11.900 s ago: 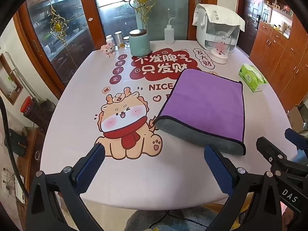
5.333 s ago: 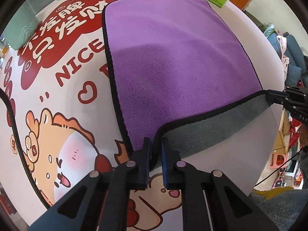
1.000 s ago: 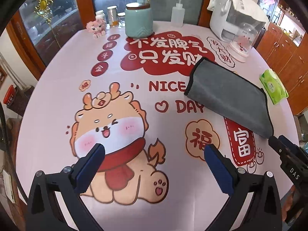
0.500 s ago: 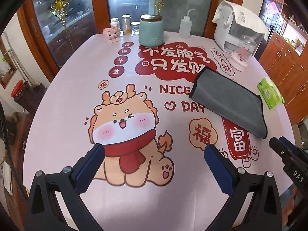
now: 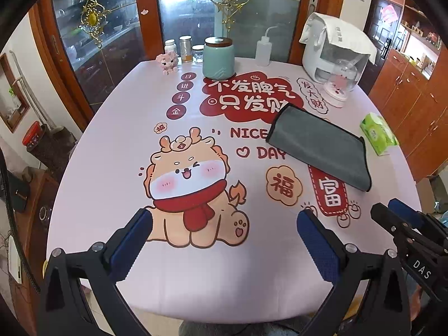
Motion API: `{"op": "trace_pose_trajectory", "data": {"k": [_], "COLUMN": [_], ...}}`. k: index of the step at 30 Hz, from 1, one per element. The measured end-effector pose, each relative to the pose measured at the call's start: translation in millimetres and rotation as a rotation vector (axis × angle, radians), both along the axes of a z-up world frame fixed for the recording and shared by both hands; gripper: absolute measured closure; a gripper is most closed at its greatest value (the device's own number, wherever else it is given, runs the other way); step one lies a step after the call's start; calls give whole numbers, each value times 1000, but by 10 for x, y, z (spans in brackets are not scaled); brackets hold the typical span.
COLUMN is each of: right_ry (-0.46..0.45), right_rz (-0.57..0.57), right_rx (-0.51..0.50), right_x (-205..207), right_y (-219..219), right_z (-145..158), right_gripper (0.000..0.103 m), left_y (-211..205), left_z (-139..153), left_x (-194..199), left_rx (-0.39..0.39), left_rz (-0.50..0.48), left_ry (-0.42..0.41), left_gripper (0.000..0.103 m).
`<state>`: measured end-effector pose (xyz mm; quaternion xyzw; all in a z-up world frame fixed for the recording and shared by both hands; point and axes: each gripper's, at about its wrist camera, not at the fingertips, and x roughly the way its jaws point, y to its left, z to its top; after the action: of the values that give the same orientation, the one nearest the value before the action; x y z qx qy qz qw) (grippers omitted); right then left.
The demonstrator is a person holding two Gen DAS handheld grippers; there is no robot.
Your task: Fold towel
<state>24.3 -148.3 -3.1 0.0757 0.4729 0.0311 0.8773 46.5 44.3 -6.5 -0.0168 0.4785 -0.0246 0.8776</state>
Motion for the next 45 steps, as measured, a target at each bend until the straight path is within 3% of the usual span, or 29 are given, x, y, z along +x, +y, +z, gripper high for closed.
{"op": "trace_pose_trajectory", "data": {"k": [15, 45], "right_ry": [-25, -26], "right_rz": [-69, -43], "right_rx": [-28, -55], "right_x": [-244, -232], "right_y": [11, 125], "right_z": [186, 179], "right_gripper": [56, 56], "left_y": [-2, -101], "left_z": [136, 184], "left_x": [-236, -272], "left_rx": [-30, 34], "left_rz": [14, 9], "left_ry": [-9, -40], "left_gripper": [1, 1]}}
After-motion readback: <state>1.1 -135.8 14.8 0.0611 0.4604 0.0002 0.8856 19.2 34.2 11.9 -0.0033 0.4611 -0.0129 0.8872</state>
